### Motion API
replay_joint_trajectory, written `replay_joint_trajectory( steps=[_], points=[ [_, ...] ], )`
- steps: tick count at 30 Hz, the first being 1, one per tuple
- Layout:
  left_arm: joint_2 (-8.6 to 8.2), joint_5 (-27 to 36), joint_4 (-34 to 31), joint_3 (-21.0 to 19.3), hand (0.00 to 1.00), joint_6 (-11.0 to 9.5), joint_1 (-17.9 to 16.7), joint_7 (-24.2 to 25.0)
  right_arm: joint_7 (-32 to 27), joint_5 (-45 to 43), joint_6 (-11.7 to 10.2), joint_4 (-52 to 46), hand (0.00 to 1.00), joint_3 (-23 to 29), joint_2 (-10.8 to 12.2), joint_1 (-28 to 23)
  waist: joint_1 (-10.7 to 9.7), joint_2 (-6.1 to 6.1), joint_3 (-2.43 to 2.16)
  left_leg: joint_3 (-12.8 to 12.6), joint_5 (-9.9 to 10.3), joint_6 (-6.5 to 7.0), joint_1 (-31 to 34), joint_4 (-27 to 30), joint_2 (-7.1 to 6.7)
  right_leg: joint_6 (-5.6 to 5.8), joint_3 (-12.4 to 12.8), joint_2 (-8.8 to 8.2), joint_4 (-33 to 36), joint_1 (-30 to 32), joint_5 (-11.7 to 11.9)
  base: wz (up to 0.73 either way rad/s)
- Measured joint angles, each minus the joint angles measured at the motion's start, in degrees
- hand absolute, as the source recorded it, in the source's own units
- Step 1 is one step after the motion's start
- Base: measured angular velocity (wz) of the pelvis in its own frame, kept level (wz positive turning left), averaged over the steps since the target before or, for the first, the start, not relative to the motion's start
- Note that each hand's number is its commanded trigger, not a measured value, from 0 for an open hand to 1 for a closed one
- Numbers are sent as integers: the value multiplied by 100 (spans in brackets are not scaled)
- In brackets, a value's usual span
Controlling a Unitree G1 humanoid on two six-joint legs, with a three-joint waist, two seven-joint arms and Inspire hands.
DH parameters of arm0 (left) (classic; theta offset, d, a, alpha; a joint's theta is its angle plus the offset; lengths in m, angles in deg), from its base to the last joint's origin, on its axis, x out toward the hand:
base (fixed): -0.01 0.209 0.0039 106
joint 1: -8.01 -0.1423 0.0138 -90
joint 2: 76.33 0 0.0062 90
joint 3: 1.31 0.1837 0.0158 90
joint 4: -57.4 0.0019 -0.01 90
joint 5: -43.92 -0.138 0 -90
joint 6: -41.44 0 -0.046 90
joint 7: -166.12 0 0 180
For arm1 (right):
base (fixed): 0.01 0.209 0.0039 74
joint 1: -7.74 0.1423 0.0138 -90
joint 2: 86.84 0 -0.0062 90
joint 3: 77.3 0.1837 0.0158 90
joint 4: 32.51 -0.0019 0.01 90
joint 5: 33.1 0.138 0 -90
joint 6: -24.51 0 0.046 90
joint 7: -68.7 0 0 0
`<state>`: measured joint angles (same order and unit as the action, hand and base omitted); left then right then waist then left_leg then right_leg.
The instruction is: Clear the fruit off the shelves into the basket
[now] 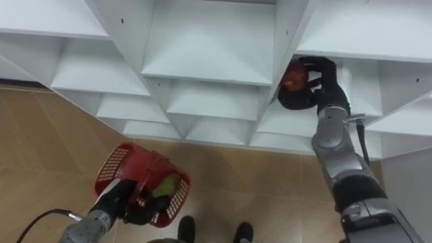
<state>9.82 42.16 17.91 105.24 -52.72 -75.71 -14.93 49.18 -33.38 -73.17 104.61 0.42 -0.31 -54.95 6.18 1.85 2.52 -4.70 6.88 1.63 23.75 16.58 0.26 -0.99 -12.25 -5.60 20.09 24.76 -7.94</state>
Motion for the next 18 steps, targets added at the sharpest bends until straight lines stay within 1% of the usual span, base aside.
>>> replay_joint_trajectory(
  steps=[2, 4, 6, 8, 13, 14, 15, 18],
  points=[
    [-1, -1, 0, -25, 100, -1, 24, -8, 46, 0, -27, -89, 100, -1, 0, -106, -16, -20, -16, -6, 0, 0, 0, -8, 9, -1, 3, 12, -46, -11, 25, -4],
    [-6, -4, -1, -24, 100, -5, 46, -28, 63, -16, -45, -211, 100, -5, 16, -261, -28, -44, -49, -14, 0, 0, 0, -8, 10, 1, 8, 17, -59, -13, 31, -2],
    [-6, -7, -22, -78, 100, -6, -8, -74, 20, -140, -45, -524, 100, 8, 80, -558, -41, -52, -123, -86, 0, 0, -35, -25, 24, 0, 73, 47, -63, -13, 33, -13],
    [-2, -5, -22, -117, 100, -6, -13, -116, 75, -323, -65, -609, 100, -11, 167, -662, -105, -69, -151, -126, 0, 0, -64, -27, 40, -10, 94, 54, -62, -27, 39, -12],
    [-38, 3, -60, -117, 100, -49, 15, -268, 140, -642, -119, -750, 100, -71, 278, -1095, -173, -84, -159, -145, -7, -16, -124, -36, 81, -44, 104, 85, -95, -84, 79, -2],
    [-48, 14, -59, -110, 100, -60, 13, -332, 146, -660, -119, -751, 100, -116, 320, -1189, -185, -98, -169, -146, -15, -28, -128, -56, 99, -48, 108, 115, -168, -109, 127, -5],
    [-48, 68, -59, -108, 100, -79, 13, -374, 150, -677, -119, -751, 100, -143, 389, -1241, -215, -102, -171, -149, -37, -43, -129, -91, 108, -56, 109, 133, -230, -117, 172, -6],
    [-54, 250, -40, -85, 100, -136, -8, -399, 173, -659, -141, -749, 100, -242, 494, -1349, -288, -115, -171, -148, -80, -52, -153, -128, 114, -67, 106, 172, -354, -177, 253, -1]
  ],
)
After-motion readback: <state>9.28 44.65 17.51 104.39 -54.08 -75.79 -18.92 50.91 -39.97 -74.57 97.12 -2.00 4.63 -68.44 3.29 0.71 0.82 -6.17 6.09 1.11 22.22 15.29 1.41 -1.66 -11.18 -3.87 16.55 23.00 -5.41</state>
